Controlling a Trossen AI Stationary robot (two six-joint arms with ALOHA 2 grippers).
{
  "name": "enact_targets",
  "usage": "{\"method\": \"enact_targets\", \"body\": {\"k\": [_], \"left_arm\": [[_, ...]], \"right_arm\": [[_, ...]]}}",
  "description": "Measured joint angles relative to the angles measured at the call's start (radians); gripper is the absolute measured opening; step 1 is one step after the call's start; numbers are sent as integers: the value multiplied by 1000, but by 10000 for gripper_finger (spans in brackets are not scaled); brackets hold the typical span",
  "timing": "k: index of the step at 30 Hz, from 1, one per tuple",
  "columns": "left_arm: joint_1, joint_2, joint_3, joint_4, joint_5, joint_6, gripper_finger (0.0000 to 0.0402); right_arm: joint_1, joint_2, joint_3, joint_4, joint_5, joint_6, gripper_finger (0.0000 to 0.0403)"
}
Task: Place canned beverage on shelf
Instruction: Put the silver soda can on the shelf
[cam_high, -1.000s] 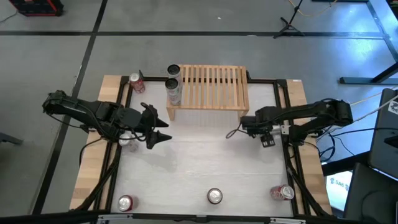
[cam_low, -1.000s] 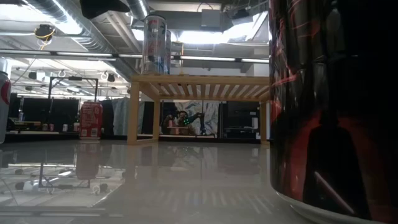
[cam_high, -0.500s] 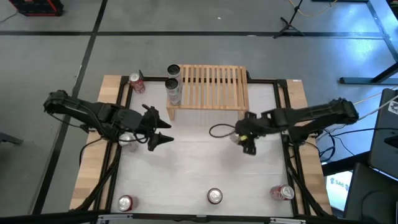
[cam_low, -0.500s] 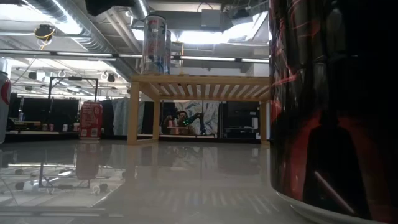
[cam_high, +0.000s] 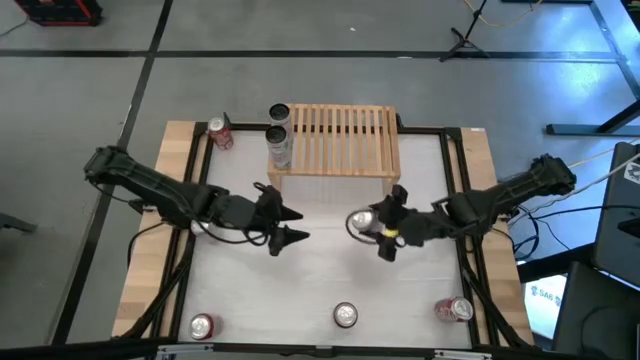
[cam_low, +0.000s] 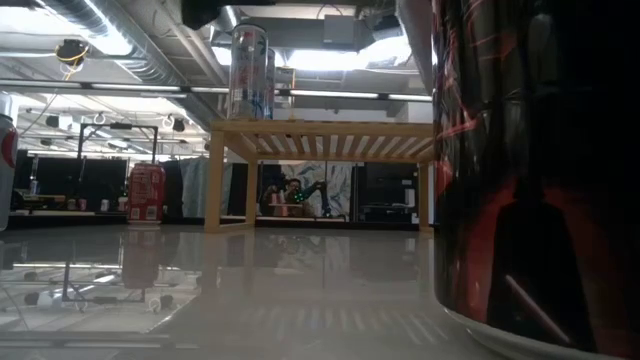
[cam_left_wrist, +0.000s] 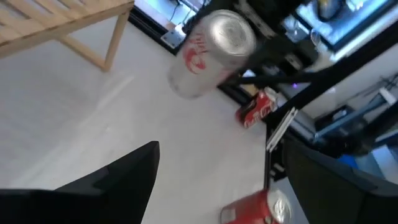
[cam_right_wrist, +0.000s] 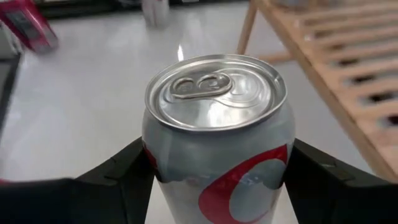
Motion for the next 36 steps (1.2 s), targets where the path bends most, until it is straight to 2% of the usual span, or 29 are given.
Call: {"method": "enact_targets", "body": {"k": [3, 6, 15, 18, 23, 29, 36], "left_arm": [[-23, 37, 0, 22, -31, -40, 330], [-53, 67, 0, 19, -37, -90, 330], [-145, 56, 0, -4, -52, -165, 330], [-152, 42, 0, -6, -55, -171, 330], [-154, 37, 0, -30, -58, -169, 330], [-150, 49, 0, -93, -136, -219, 330], [-147, 55, 0, -99, -140, -218, 330]], "right_arm": [[29, 9, -7, 8, 9, -10, 269], [39, 23, -66, 95, 21, -39, 269], [22, 47, -354, 588, 29, -47, 269], [2, 99, -411, 712, 38, -41, 269], [-46, 220, -426, 821, 3, -11, 269], [-85, 387, -423, 1037, -5, -24, 269], [-95, 451, -419, 1091, -11, -30, 269]]}}
